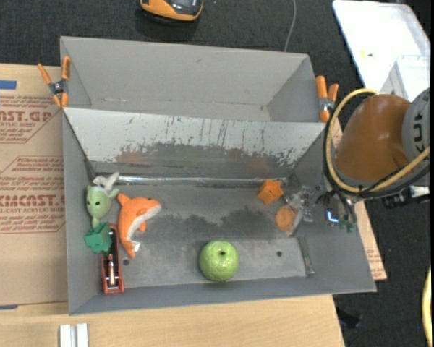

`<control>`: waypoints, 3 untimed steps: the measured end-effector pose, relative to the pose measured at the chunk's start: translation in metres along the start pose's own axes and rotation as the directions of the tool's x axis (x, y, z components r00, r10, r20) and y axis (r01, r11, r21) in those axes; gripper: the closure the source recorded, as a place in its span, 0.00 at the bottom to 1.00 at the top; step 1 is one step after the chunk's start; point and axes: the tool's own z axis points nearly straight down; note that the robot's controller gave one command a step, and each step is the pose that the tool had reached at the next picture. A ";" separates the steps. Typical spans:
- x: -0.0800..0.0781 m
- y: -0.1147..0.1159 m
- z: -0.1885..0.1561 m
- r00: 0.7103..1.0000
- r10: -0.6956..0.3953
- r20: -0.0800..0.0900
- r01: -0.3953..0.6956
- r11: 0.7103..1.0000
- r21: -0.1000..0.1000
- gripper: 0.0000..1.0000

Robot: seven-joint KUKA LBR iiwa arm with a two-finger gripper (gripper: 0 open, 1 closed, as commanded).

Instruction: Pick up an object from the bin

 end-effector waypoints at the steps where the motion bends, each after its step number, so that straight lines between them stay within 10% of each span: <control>1: -0.020 -0.003 -0.068 1.000 -0.001 -0.008 0.001 1.000 0.000 1.00; 2: -0.008 0.001 0.002 0.999 0.040 -0.002 -0.040 0.999 -0.001 1.00; 3: 0.044 0.008 0.075 0.987 0.159 0.007 -0.159 0.987 -0.001 1.00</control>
Offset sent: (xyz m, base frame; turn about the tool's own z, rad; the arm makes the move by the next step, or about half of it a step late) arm -0.0049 0.0067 -0.0728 0.0814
